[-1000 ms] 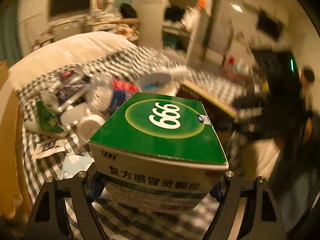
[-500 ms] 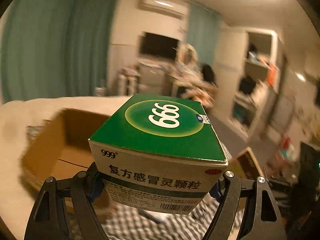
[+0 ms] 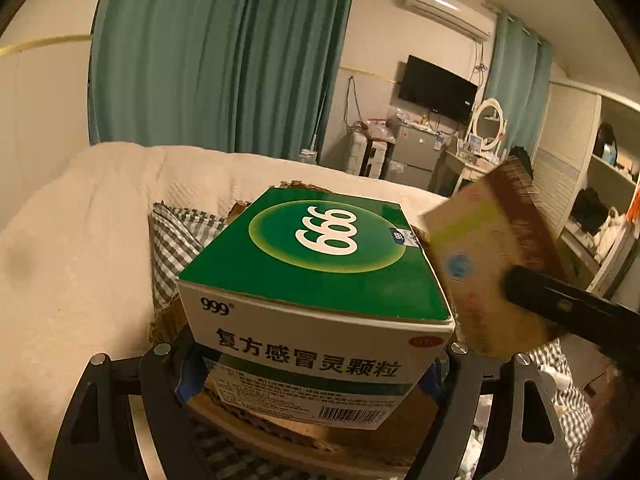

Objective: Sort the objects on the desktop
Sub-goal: 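Drop the green box from the left tool while the right drops the yellow box, then grasp the tissue pack with the left tool while the right tool grasps the lace cloth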

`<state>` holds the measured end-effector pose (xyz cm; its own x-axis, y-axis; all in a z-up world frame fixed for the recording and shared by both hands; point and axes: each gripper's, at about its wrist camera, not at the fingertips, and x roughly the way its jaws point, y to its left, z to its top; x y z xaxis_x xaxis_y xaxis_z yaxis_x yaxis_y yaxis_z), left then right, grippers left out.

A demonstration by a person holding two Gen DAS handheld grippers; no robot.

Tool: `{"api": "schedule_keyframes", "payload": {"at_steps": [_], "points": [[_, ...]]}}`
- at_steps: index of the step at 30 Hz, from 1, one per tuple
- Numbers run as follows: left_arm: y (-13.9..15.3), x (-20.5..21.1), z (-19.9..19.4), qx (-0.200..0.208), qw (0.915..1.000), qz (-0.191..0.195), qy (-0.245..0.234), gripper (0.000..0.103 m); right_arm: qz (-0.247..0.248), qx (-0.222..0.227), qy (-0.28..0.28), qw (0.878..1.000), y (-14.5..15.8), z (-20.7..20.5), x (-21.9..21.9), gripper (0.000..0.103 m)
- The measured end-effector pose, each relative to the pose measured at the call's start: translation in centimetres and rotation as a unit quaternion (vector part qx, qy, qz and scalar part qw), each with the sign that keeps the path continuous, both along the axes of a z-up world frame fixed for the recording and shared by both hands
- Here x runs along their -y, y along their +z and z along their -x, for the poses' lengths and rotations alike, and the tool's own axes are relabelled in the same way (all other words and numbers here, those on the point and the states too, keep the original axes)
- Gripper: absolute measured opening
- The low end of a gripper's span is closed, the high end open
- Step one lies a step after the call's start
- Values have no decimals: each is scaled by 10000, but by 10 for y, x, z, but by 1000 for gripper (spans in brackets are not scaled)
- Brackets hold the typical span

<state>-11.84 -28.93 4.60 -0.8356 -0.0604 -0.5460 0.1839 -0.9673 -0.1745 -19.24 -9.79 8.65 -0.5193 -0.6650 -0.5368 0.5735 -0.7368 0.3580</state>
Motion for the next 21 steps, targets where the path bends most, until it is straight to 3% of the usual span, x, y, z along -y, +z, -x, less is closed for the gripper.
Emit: {"api": "schedule_keyframes", "payload": {"at_steps": [2, 3, 4, 6, 10, 15, 18, 21], "points": [[-6, 4, -1, -10, 10000, 6, 76, 87, 47, 124, -163, 9998, -9, 13, 8, 31], [-4, 6, 4, 19, 9999, -2, 114, 92, 82, 131, -306, 9994, -10, 12, 8, 44], [-6, 8, 4, 80, 9998, -25, 193, 99, 186, 129, -431, 9988, -8, 14, 6, 65], [-1, 2, 5, 56, 9998, -29, 187, 101, 415, -31, -638, 9971, -1, 9, -2, 76], [15, -17, -5, 7, 9993, 336, 176, 103, 323, -337, -699, 9965, 27, -16, -30, 76], [29, -61, -41, -87, 9995, 234, -198, 103, -109, -773, -950, 9924, 56, -69, -105, 76], [24, -101, -52, 71, 9977, 132, -668, 103, -421, -866, -1289, 9870, 56, -96, -156, 76], [9, -146, -59, 238, 9962, 169, -827, 103, -779, -764, -1631, 9806, 36, -112, -198, 76]]}}
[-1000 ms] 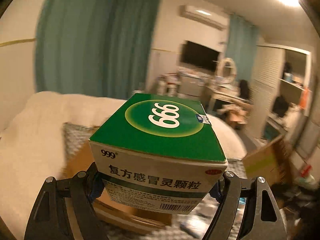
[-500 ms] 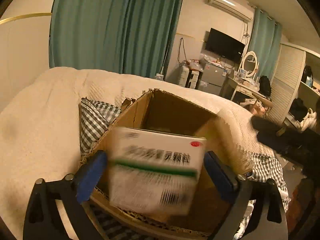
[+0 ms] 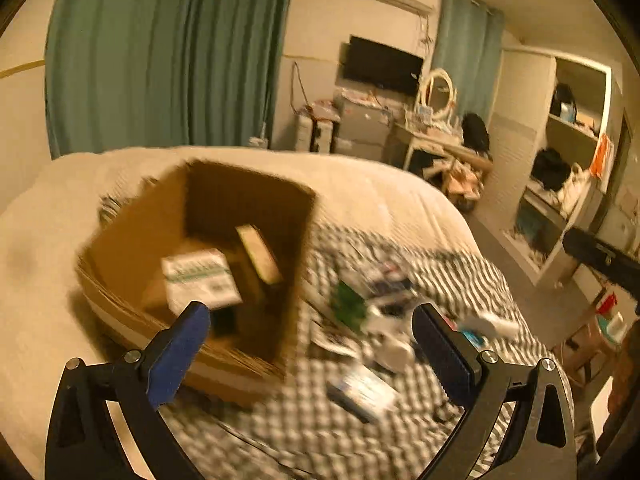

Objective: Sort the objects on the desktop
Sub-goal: 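Grasp the tissue pack with the left tool while the right tool grasps the lace cloth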

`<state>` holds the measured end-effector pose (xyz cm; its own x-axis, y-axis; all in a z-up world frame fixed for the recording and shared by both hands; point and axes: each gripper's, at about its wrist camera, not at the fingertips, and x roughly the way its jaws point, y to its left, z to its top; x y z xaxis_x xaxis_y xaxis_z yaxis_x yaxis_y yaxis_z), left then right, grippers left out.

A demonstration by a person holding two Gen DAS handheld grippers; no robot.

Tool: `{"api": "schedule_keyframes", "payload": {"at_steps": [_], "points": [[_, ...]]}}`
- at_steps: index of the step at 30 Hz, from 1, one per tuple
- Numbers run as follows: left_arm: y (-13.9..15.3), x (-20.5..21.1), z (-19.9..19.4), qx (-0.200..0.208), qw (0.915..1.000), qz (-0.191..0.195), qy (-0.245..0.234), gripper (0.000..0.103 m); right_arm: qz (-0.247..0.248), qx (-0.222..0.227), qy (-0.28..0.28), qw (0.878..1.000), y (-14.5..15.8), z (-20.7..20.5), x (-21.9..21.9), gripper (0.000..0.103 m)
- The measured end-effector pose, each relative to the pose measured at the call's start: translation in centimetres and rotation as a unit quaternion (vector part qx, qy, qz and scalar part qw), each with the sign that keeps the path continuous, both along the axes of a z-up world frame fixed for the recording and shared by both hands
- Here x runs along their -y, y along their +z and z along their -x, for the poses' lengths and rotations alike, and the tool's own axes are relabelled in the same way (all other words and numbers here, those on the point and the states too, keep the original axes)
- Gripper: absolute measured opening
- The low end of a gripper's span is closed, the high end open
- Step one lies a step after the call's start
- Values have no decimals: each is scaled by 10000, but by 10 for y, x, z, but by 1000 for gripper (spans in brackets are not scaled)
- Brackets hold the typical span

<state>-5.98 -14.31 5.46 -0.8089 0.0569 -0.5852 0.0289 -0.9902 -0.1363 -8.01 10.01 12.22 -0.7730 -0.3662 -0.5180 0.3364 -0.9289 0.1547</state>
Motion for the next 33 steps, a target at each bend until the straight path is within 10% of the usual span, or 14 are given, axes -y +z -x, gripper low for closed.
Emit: {"api": "schedule_keyframes", "payload": {"at_steps": [6, 10, 21, 28, 33], "points": [[-85, -67, 4, 1033, 9944, 191, -77, 103, -305, 494, -563, 9967, -75, -17, -59, 79], [-112, -86, 8, 959, 9932, 665, -28, 103, -335, 850, -786, 9927, -126, -9, -72, 103], [-171, -87, 51, 1447, 9866, 752, 56, 103, -719, 1449, -691, 9844, -213, 47, -78, 102], [-187, -94, 60, 1575, 9841, 774, -262, 103, -315, 1836, -766, 9795, -232, 72, -87, 41], [-185, -95, 58, 1623, 9824, 802, -450, 87, -372, 1786, -644, 9811, -226, 69, -80, 29]]}}
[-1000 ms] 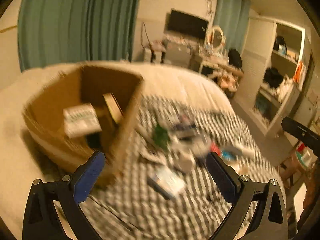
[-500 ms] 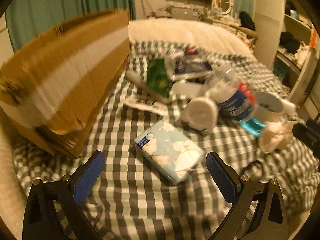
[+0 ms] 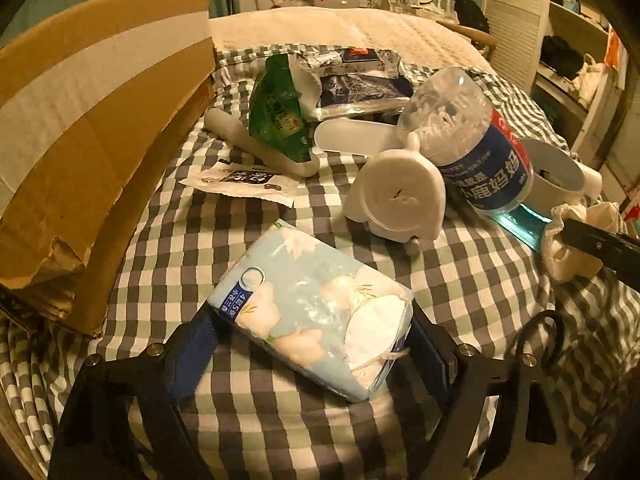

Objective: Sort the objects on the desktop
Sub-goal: 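Grasp the tissue pack with the left tool while the right tool grasps the lace cloth, then carry both items to the cardboard box and release them inside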

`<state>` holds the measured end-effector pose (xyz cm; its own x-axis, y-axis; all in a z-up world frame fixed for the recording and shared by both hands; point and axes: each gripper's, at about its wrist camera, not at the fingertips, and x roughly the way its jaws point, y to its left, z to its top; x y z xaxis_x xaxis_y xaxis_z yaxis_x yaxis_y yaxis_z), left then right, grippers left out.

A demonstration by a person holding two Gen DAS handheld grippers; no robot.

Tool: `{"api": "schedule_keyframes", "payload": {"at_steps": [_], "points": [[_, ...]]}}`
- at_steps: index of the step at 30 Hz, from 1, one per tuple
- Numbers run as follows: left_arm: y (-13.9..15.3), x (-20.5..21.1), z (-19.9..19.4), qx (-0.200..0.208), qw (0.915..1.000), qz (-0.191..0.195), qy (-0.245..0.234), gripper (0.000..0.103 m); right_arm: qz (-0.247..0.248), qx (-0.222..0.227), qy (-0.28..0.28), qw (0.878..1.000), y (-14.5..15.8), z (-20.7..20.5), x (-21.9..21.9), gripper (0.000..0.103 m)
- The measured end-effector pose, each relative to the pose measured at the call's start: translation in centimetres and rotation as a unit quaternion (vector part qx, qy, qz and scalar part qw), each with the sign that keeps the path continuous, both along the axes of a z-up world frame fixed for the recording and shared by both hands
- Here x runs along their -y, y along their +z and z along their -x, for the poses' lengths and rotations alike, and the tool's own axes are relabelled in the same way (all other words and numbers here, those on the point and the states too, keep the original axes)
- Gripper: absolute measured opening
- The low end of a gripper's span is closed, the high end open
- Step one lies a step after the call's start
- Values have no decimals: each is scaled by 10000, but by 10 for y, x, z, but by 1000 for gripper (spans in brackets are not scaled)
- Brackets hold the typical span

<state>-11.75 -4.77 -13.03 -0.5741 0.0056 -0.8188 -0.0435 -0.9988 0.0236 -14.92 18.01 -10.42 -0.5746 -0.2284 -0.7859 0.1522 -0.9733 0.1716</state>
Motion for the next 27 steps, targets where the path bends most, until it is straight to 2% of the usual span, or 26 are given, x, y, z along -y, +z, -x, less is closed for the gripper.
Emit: {"api": "schedule_keyframes", "payload": {"at_steps": [4, 7, 13, 17, 19, 23, 27], "points": [[8, 5, -6, 33, 9999, -139, 32, 87, 33, -86, -21, 10000, 7, -12, 3, 22], [25, 6, -16, -64, 9997, -225, 39, 87, 19, -172, -2, 9998, 19, -30, 3, 22], [61, 2, -43, -459, 9986, -162, -191, 87, -230, -439, 107, 9987, 48, -61, 8, 21], [93, -3, -51, -807, 9963, -2, -284, 87, -99, -483, 173, 9986, 66, -77, 14, 20], [115, 3, -51, -1079, 9938, -19, -250, 87, -68, -701, 291, 9971, 88, -87, 22, 20], [169, 41, -64, -1572, 9851, -699, 51, 87, 102, -1133, 589, 9918, 139, -94, 40, 20], [214, 73, -62, -1987, 9768, -696, 388, 87, 432, -1551, 994, 9819, 199, -85, 74, 20]]}}
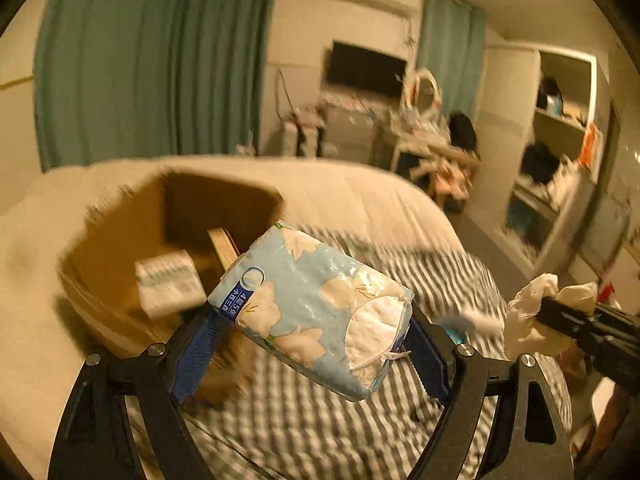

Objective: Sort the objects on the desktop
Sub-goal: 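Carry both items to the cardboard box and release them inside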

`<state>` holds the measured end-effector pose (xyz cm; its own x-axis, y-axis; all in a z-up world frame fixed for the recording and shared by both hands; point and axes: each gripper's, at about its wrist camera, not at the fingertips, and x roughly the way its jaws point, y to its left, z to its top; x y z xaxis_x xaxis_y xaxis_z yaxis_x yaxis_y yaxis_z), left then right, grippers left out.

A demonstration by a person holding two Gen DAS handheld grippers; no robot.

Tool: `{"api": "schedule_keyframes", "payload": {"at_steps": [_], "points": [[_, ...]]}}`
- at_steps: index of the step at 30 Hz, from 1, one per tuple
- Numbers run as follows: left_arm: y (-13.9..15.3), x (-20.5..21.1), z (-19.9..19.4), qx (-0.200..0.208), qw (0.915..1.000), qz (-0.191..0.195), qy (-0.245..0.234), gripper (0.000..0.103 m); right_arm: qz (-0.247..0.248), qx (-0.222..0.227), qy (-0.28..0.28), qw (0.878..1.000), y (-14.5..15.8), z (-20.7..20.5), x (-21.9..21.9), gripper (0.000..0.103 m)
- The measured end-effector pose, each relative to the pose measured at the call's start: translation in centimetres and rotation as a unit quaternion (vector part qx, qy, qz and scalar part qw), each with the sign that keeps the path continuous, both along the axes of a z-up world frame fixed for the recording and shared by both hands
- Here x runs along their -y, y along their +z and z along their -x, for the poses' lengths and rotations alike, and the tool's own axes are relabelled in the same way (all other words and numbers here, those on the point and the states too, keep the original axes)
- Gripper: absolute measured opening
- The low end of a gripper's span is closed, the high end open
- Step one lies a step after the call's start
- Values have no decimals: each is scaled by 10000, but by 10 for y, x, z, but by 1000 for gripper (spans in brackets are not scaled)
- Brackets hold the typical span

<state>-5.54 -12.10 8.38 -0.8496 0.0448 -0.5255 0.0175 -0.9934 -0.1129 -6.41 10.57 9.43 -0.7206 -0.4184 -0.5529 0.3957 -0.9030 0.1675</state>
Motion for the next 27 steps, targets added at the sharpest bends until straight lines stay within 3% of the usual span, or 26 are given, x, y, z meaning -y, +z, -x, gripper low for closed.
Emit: {"api": "schedule_keyframes", "payload": {"at_steps": [3, 6, 10, 15, 17, 18, 19, 20, 22, 25, 27], "points": [[30, 33, 5, -345, 9992, 107, 195, 87, 253, -221, 433, 9985, 34, 21, 40, 20], [38, 68, 22, -409, 9979, 254, 440, 87, 429, -223, 683, 9965, 43, 46, 77, 20], [11, 121, 44, -173, 9989, -67, 424, 87, 539, 82, 983, 9937, 27, 91, 136, 20], [-16, 147, 64, -1, 9988, 62, 484, 87, 534, 480, 1103, 9913, -9, 135, 190, 20], [-22, 149, 67, -22, 9989, 110, 456, 89, 667, 592, 1081, 9901, -18, 150, 205, 25], [-25, 144, 65, -20, 9988, 170, 463, 94, 753, 645, 1114, 9888, -19, 154, 208, 43], [-28, 142, 66, 20, 9988, 208, 433, 102, 964, 708, 1127, 9864, -19, 159, 209, 78], [-30, 144, 66, 25, 9990, 208, 404, 103, 1119, 679, 1047, 9859, -18, 160, 206, 92], [-30, 141, 66, 71, 9990, 228, 373, 103, 1343, 495, 888, 9857, -9, 155, 196, 95], [-24, 132, 60, 109, 9982, 294, 509, 103, 1369, 372, 737, 9871, 5, 142, 178, 95], [-18, 127, 51, 70, 9984, 140, 540, 103, 1289, 328, 702, 9886, 15, 129, 165, 95]]}}
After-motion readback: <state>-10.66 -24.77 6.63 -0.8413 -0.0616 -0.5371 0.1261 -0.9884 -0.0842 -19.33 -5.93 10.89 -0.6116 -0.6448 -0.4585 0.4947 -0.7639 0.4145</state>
